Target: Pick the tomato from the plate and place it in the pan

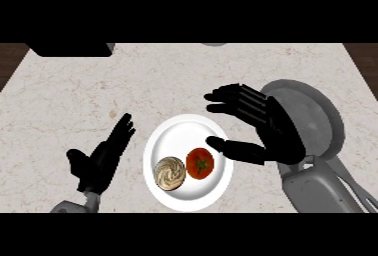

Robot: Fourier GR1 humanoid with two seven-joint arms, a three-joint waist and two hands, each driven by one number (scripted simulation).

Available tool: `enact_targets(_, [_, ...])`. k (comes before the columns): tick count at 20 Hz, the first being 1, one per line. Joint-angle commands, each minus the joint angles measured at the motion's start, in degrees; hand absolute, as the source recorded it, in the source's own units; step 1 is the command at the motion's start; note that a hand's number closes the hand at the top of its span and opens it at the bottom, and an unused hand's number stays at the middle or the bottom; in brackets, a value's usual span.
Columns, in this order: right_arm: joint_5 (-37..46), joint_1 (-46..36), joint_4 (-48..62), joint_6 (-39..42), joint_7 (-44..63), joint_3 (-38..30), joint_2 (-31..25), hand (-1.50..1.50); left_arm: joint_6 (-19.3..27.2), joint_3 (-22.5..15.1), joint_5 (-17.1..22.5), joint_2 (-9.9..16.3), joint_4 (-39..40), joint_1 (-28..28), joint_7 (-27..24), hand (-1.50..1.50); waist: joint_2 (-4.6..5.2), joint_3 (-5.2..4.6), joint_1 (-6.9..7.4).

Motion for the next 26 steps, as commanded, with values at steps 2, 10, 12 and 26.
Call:
enact_targets(2, [17.12,1.24,-3.72,-4.93,5.05,11.62,2.76,-1.5,-2.09,1.19,4.29,-0.27,-2.99,-2.4,6.5,0.0,0.08,0.13,-0.35])
enact_targets(10, [42.61,-3.7,1.83,12.72,30.72,19.48,-6.07,-1.5,-2.32,3.45,4.84,2.01,-1.42,-2.05,6.84,0.0,-1.41,-0.47,-2.16])
enact_targets(12, [46.59,-3.55,1.76,19.1,37.87,22.42,-4.29,-1.5,-2.77,3.13,5.46,1.49,-2.38,-1.5,6.8,0.0,-1.19,-0.33,-1.78])
enact_targets(26, [51.99,2.06,-0.42,56.2,80.46,42.96,15.11,-1.5,-2.22,2.41,4.08,0.19,-4.45,-3.56,9.09,0.0,0.33,0.19,0.61])
